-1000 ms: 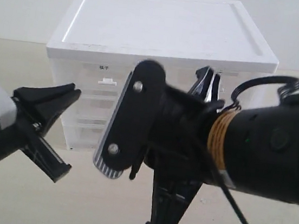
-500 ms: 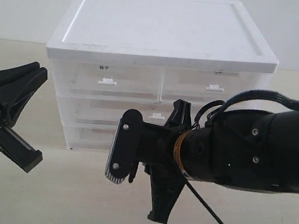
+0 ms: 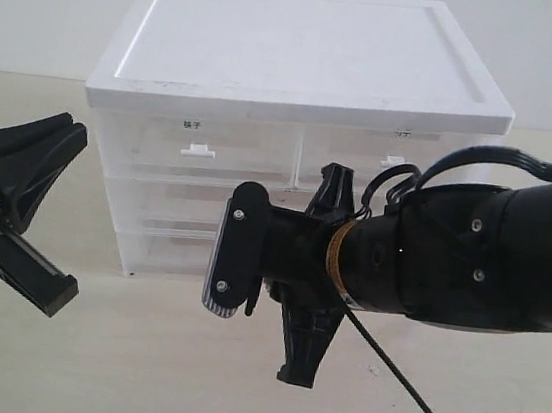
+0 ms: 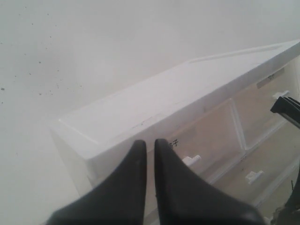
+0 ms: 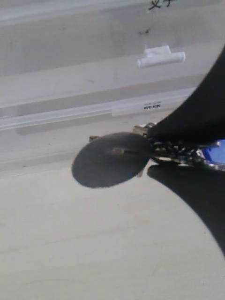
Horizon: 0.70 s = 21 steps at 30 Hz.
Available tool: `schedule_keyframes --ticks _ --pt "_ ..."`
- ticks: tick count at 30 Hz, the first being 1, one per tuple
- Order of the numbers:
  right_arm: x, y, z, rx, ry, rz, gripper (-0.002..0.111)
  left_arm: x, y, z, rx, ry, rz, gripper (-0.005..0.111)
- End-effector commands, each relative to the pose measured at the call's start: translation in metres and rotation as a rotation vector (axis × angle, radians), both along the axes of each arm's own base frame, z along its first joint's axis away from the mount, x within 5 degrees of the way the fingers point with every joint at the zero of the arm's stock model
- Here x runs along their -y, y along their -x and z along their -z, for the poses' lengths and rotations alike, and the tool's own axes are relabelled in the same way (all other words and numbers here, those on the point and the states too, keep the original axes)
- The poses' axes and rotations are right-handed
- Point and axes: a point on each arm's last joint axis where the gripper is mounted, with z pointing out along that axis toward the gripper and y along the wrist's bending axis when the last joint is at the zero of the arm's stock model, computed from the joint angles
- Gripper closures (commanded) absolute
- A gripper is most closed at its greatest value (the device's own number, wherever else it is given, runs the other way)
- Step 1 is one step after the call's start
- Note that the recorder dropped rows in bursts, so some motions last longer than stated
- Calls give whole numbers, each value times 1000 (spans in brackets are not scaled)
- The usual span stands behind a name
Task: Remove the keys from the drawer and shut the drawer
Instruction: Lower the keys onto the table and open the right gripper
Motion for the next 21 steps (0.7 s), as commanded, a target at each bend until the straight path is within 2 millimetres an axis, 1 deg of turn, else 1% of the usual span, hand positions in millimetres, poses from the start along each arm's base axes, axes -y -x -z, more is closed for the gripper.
schedule_keyframes --ticks 1,2,12,14,16,17,18,20,21 --pt "-1 -2 -2 13 -8 -15 79 -2 1 -1 3 22 -5 102" --pt "-1 -2 -3 17 -6 -18 77 -2 1 -1 3 22 -5 102" --pt "-4 -4 -9 1 -59 36 77 -1 1 1 -15 14 -5 102" --pt "-6 1 -16 -3 -103 40 77 -2 1 0 -11 18 -12 102" --pt "-11 12 -30 -1 -162 32 79 -4 0 -1 5 19 -33 102" --pt "-12 18 -39 10 -187 23 82 -5 -1 -1 1 29 -51 102" --pt "-14 27 -48 24 -205 12 87 -8 -2 -2 -2 49 -78 102" --pt "-12 42 -69 67 -232 -11 101 -12 -3 -2 -14 81 -124 102" --pt "-6 48 -83 104 -245 -9 108 -14 -4 -2 -16 98 -150 102"
